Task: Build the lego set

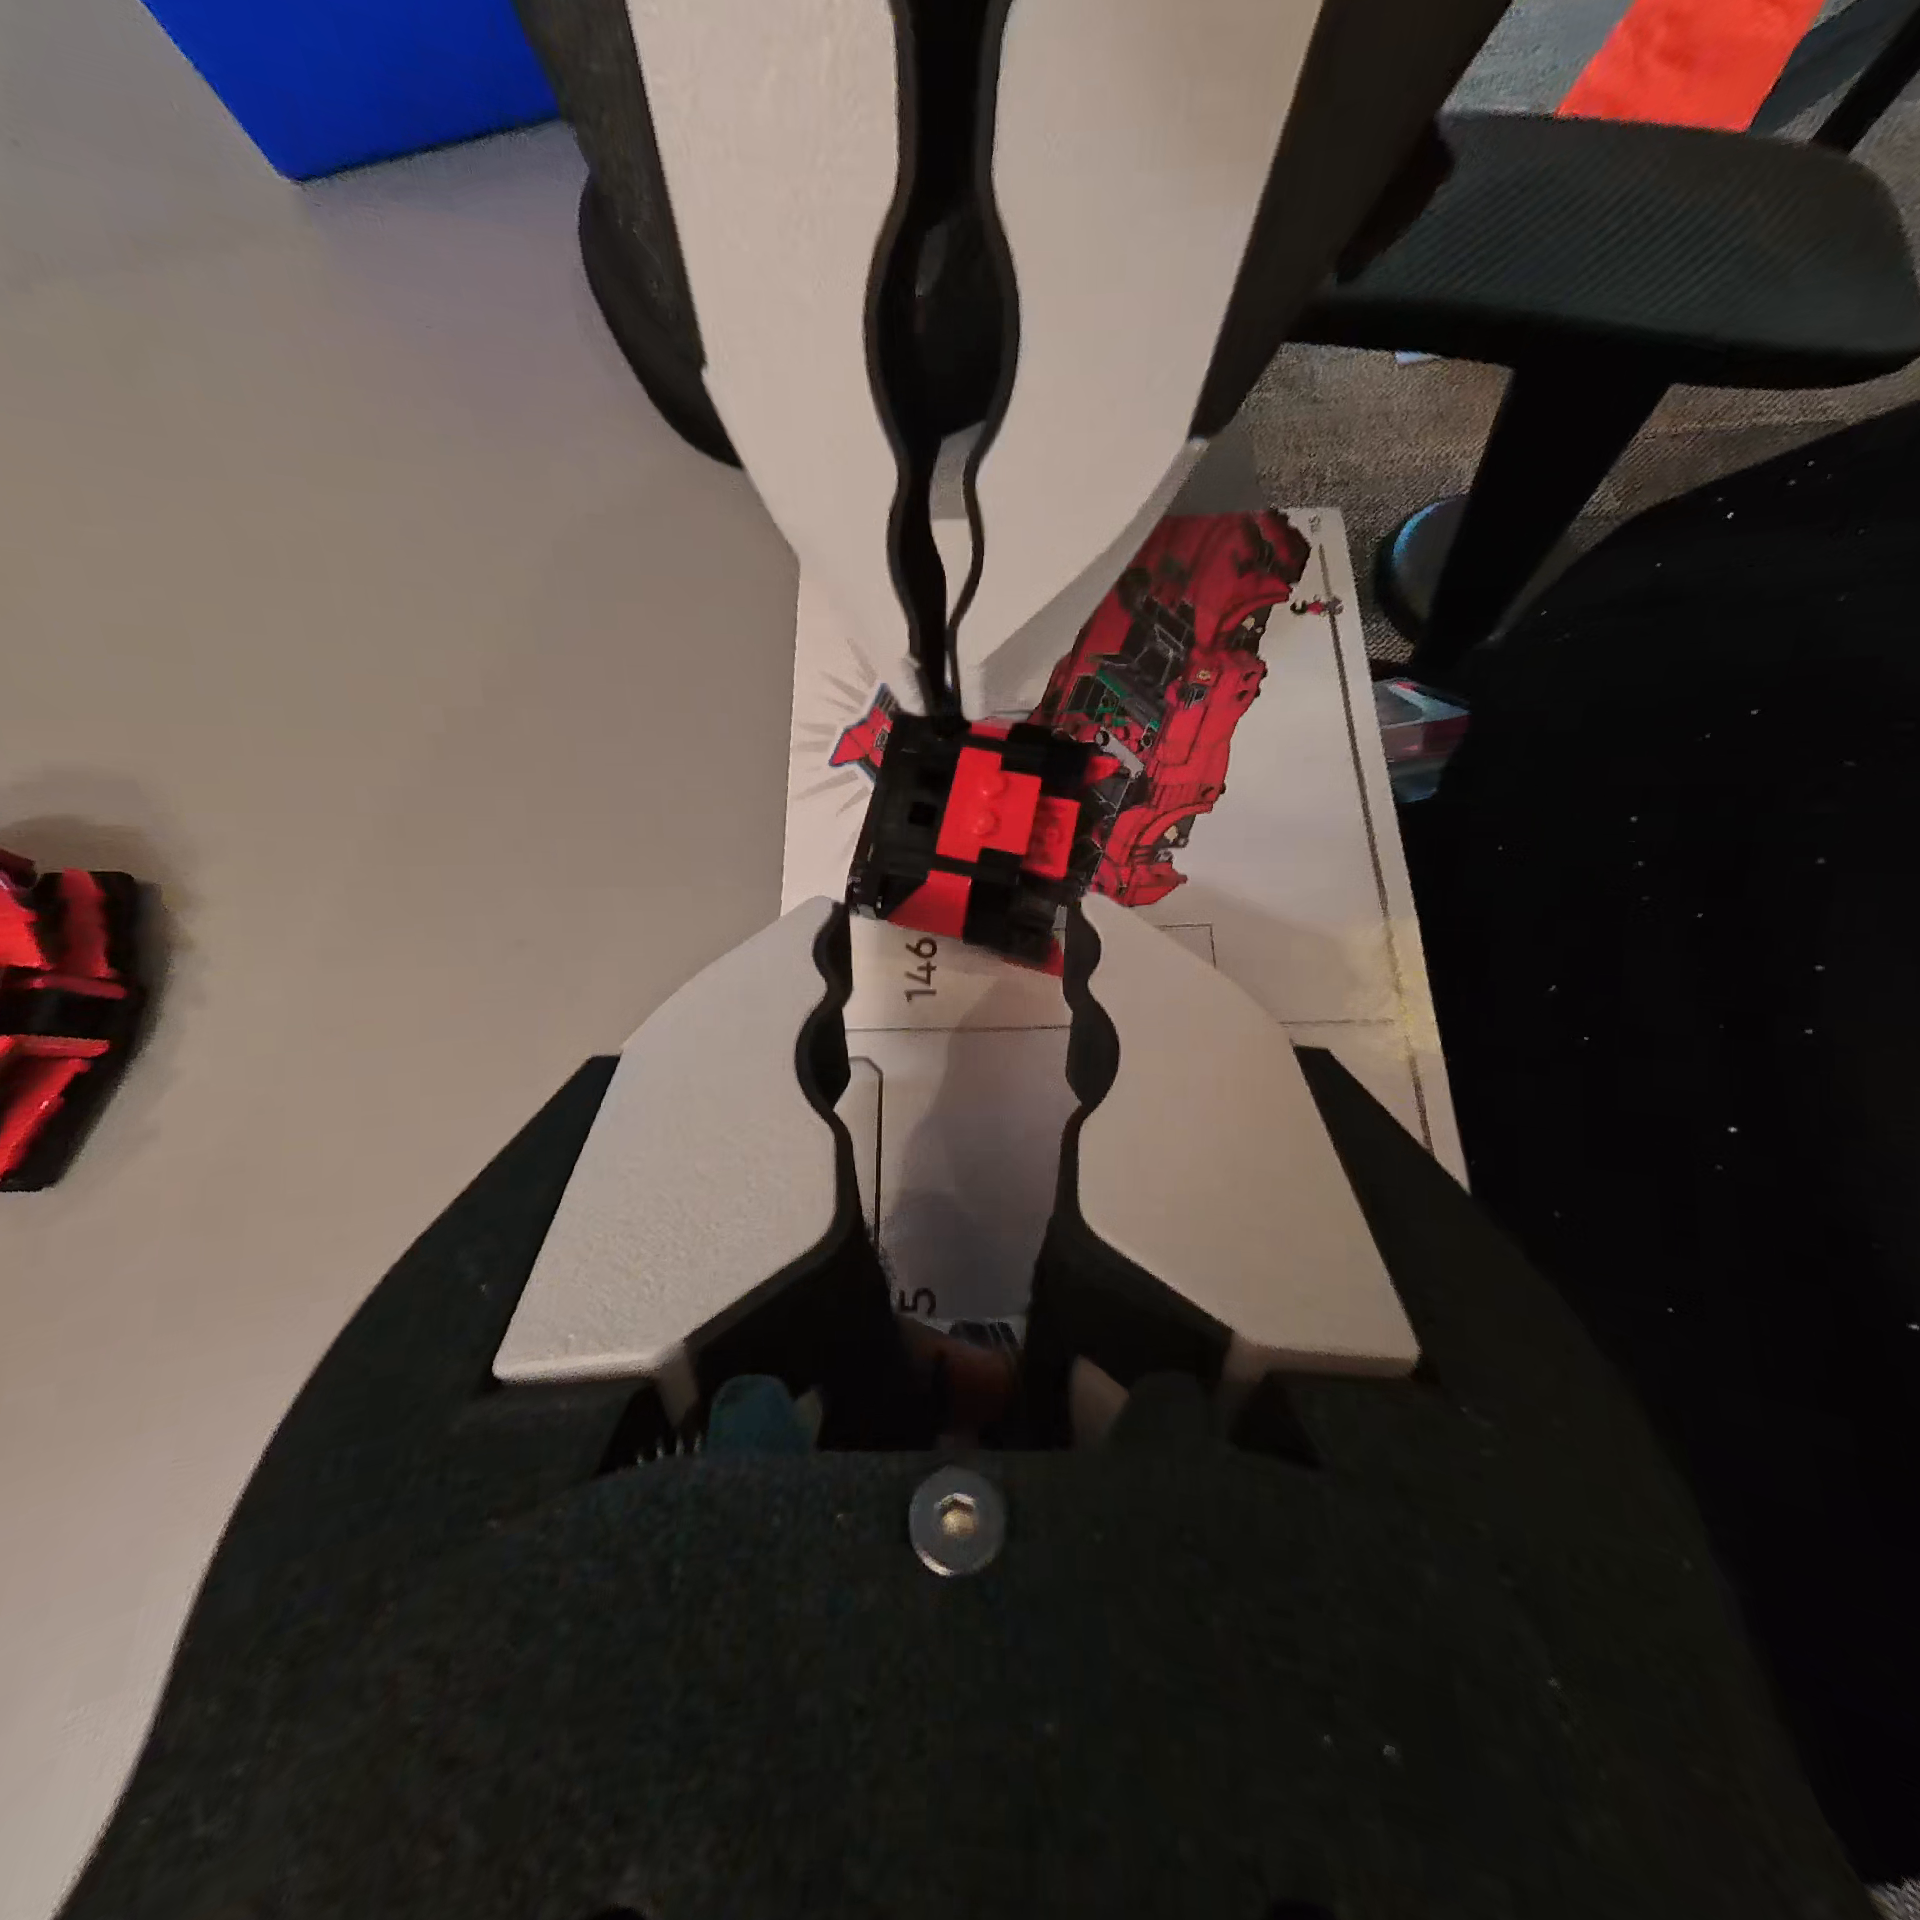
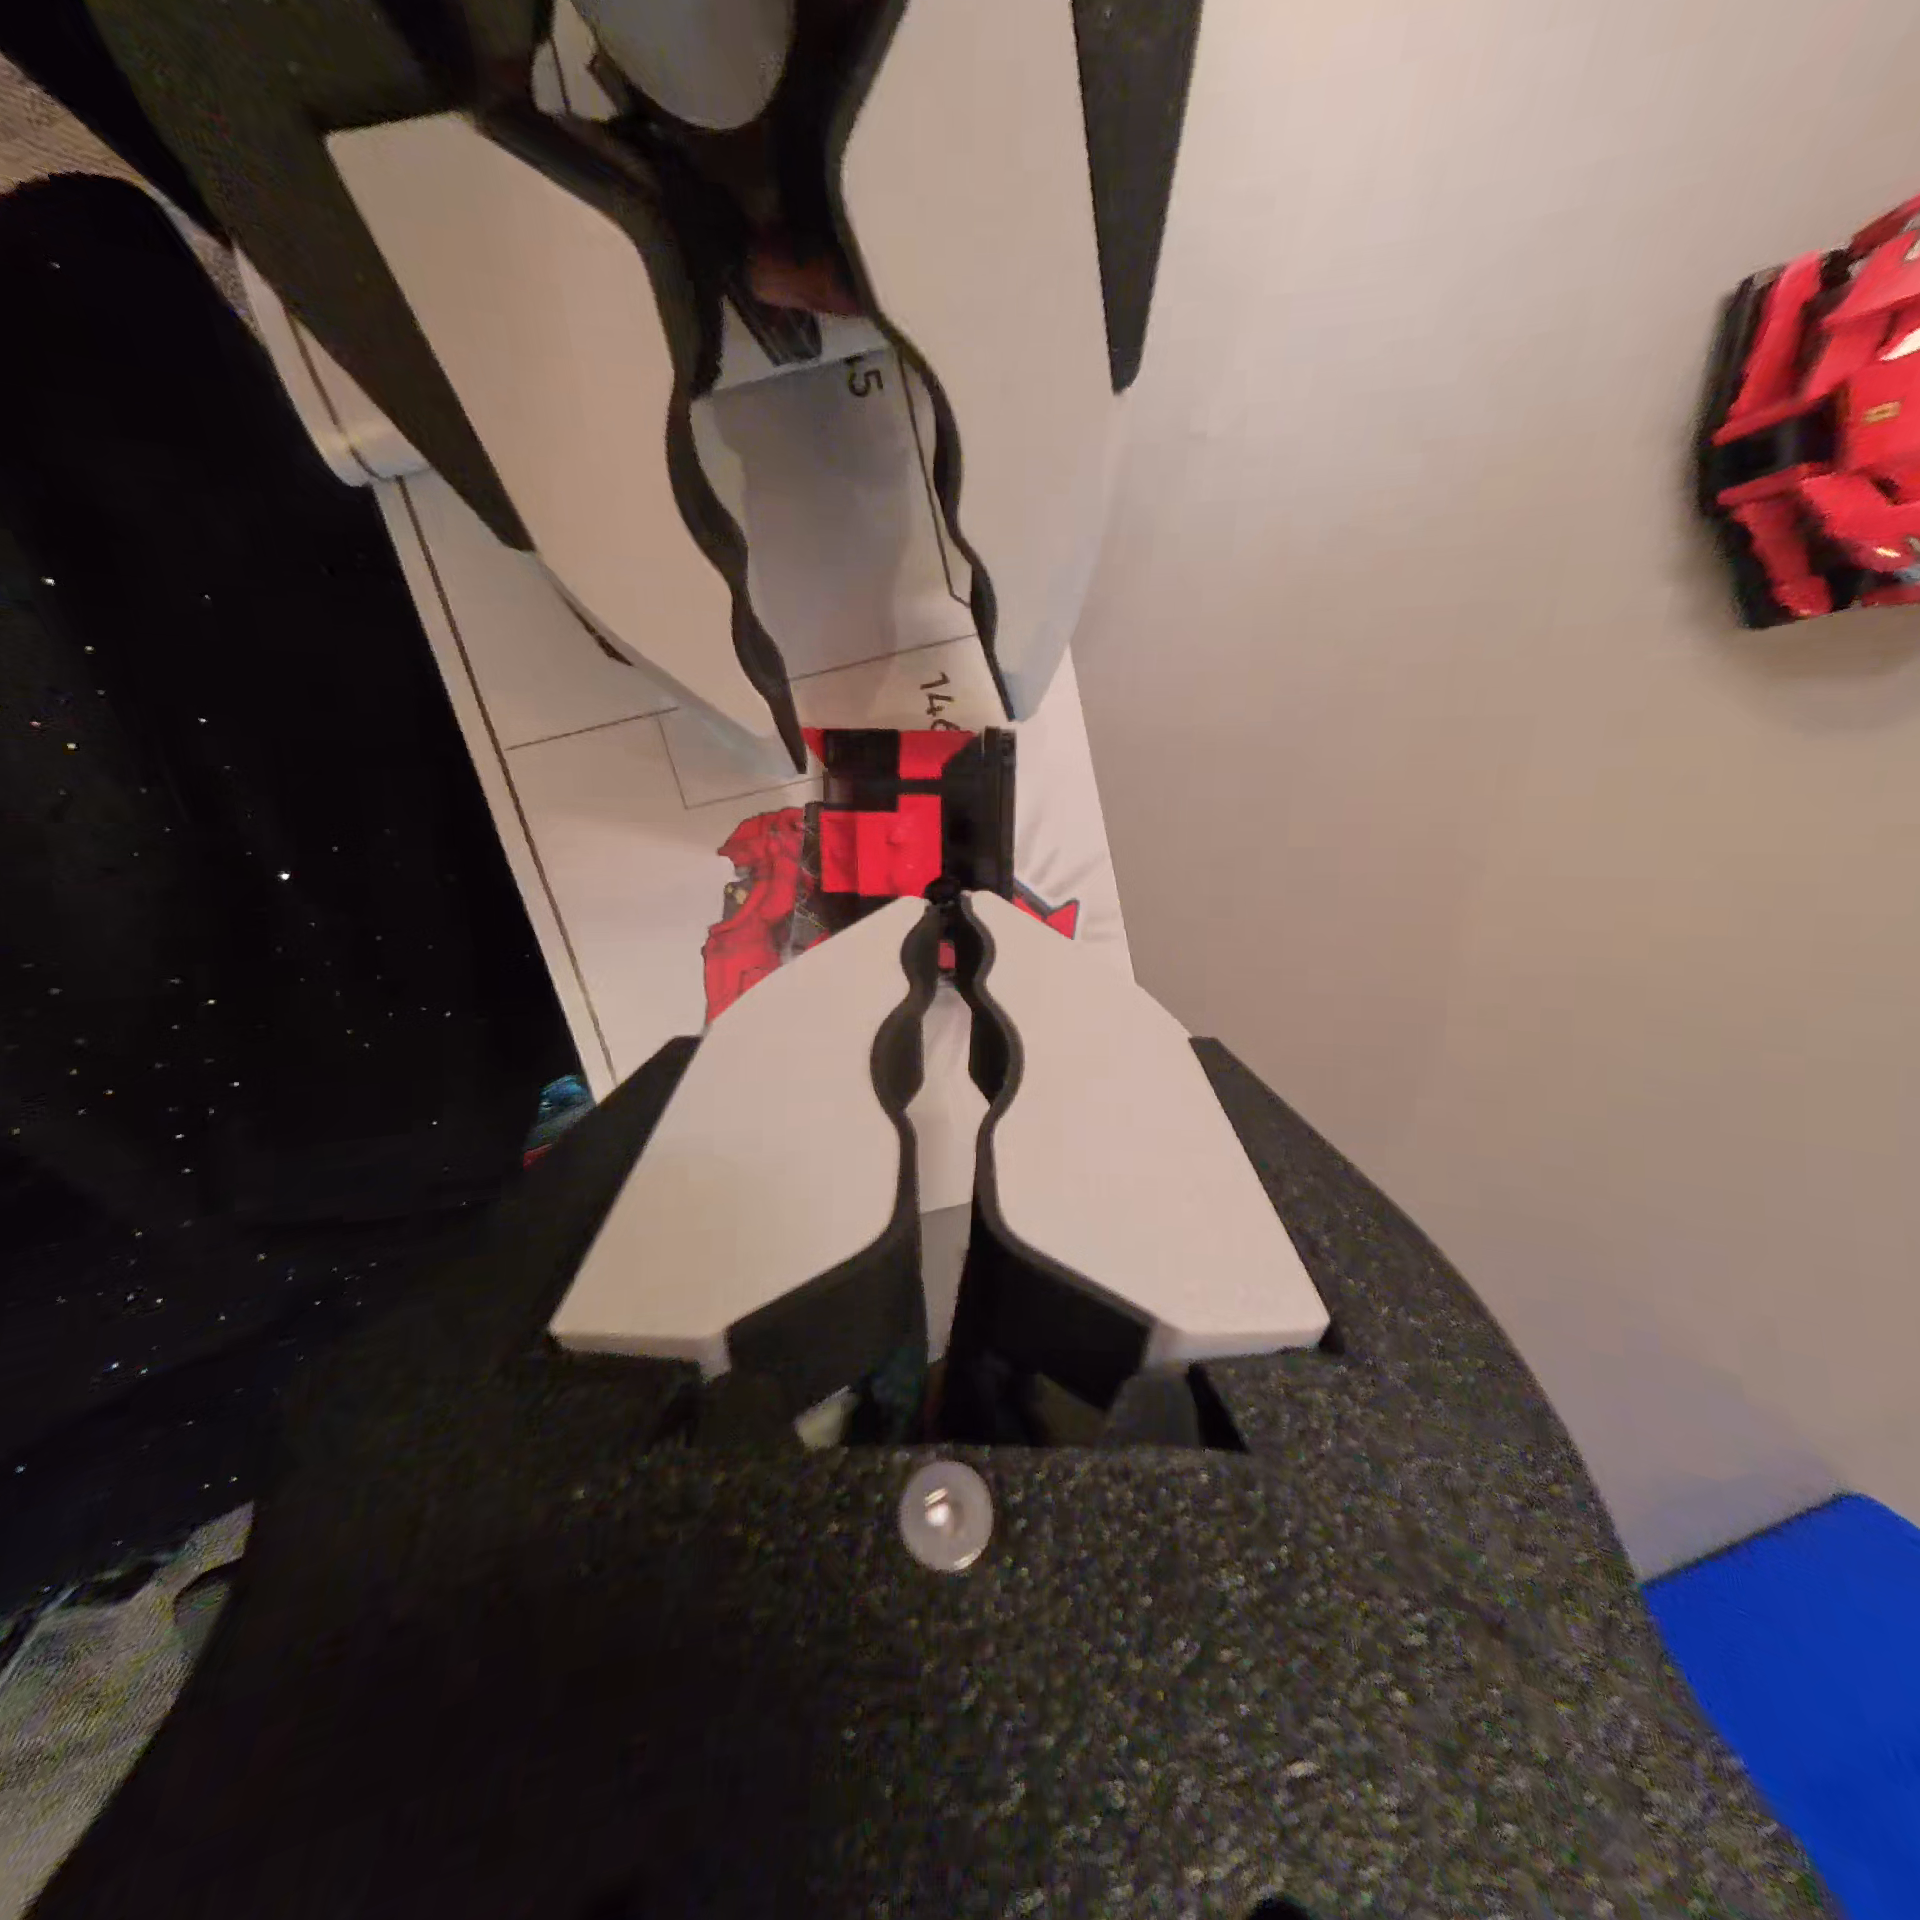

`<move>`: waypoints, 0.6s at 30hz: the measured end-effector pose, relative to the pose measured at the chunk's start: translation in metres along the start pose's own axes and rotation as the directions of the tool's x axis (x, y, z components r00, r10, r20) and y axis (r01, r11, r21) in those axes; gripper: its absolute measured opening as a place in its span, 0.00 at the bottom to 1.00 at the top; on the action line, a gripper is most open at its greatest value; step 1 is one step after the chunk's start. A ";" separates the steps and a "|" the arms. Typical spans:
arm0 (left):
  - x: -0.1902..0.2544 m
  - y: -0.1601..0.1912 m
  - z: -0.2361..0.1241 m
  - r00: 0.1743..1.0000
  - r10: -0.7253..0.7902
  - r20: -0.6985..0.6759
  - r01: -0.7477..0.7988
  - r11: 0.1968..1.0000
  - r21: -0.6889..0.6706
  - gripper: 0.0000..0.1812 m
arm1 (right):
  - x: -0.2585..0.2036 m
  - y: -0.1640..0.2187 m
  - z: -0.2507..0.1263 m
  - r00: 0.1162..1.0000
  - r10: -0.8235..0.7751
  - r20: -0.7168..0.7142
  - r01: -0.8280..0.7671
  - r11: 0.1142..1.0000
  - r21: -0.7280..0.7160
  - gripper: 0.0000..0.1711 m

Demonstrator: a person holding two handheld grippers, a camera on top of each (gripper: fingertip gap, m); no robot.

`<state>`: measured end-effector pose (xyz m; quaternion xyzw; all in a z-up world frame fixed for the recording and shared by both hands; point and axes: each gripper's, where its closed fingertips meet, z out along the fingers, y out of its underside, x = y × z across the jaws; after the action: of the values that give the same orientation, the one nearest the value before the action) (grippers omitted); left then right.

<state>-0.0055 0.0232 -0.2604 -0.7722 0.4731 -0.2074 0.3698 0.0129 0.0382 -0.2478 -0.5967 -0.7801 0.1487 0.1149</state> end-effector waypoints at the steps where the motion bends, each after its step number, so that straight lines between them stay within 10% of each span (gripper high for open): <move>1: 0.000 0.001 -0.001 1.000 -0.003 -0.001 0.003 1.000 -0.002 0.22 | 0.000 0.000 0.003 1.000 -0.002 0.004 0.003 1.000 -0.014 0.02; 18: 0.000 0.001 0.000 0.998 -0.046 -0.039 0.047 0.999 0.026 0.15 | 0.005 0.003 0.008 1.000 -0.013 -0.018 0.009 0.983 -0.182 0.02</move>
<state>-0.0057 0.0230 -0.2616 -0.7738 0.4593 -0.2372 0.3660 0.0114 0.0431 -0.2561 -0.6018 -0.7926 0.0704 0.0681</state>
